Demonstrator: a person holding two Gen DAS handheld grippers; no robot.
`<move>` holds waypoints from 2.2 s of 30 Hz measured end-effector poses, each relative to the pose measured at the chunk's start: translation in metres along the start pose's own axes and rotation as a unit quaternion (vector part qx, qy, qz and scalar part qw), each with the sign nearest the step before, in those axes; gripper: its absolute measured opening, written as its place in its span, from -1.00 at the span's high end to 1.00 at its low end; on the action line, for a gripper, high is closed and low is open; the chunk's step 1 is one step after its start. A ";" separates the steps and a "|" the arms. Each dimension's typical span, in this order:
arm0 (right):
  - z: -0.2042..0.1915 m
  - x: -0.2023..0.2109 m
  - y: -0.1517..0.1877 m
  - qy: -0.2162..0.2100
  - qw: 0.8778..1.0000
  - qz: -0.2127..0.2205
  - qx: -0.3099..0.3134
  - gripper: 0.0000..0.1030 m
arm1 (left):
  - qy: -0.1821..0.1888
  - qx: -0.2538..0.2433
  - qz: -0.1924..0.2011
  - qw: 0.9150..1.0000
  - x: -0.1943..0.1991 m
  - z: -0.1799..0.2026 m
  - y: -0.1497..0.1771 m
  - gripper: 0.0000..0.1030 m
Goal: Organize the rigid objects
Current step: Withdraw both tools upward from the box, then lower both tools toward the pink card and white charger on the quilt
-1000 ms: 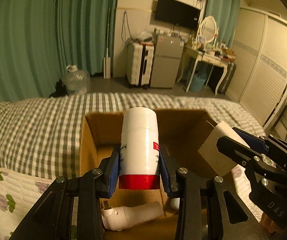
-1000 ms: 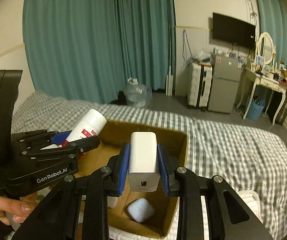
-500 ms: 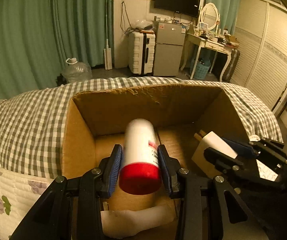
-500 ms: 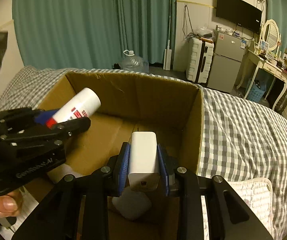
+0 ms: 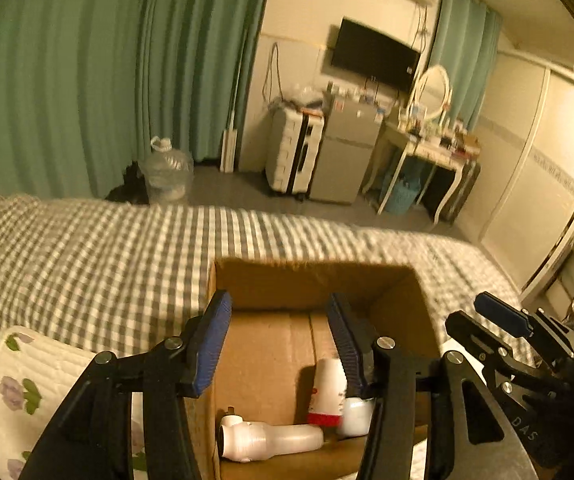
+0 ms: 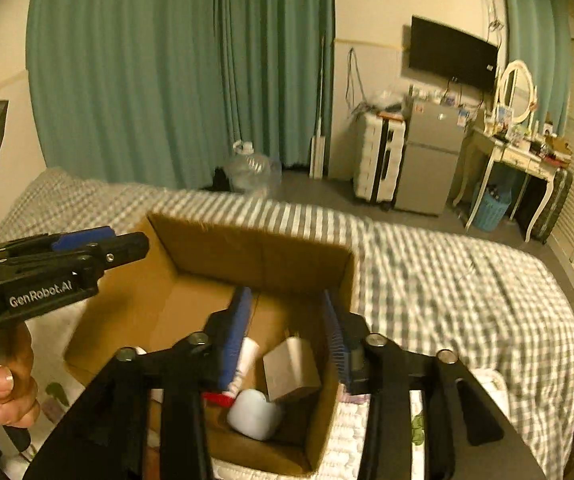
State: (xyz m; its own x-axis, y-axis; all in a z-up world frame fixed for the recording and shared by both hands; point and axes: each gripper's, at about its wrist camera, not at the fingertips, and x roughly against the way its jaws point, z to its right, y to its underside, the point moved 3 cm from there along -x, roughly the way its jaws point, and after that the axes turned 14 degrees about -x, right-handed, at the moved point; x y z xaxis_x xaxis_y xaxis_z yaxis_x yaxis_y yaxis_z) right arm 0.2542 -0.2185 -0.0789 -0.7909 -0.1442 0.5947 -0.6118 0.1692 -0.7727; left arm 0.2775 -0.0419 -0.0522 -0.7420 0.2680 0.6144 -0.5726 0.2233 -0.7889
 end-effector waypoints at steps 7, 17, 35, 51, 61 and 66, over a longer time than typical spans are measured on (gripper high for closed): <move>-0.015 0.067 -0.020 -0.009 0.999 0.052 -0.005 -0.33 | -0.020 -0.003 0.048 0.999 0.070 0.004 -0.023 -0.10; -0.035 0.162 -0.042 -0.019 0.994 0.103 -0.004 -0.80 | -0.045 -0.012 0.090 0.995 0.156 0.005 -0.034 -0.14; -0.065 0.282 -0.024 -0.019 0.984 0.178 0.012 -1.00 | -0.046 -0.007 0.142 0.989 0.253 0.013 -0.006 -0.19; -0.067 0.263 0.038 -0.017 0.990 0.137 0.023 -1.00 | -0.048 -0.021 0.115 0.992 0.223 0.026 0.035 -0.19; -0.046 0.207 0.073 -0.024 0.998 0.063 0.003 -1.00 | -0.067 -0.025 0.069 0.995 0.175 0.024 0.067 -0.19; -0.043 0.183 0.092 0.000 0.998 0.060 0.015 -1.00 | -0.078 -0.026 0.036 0.996 0.141 0.018 0.086 -0.19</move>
State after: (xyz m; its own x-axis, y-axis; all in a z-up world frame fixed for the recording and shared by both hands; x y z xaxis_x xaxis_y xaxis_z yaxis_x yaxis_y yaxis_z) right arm 0.0525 -0.1874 -0.0320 -0.8589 -0.1254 0.4965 -0.5113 0.1562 -0.8451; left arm 0.1168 -0.0014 -0.0337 -0.8276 0.1364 0.5445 -0.5011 0.2576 -0.8262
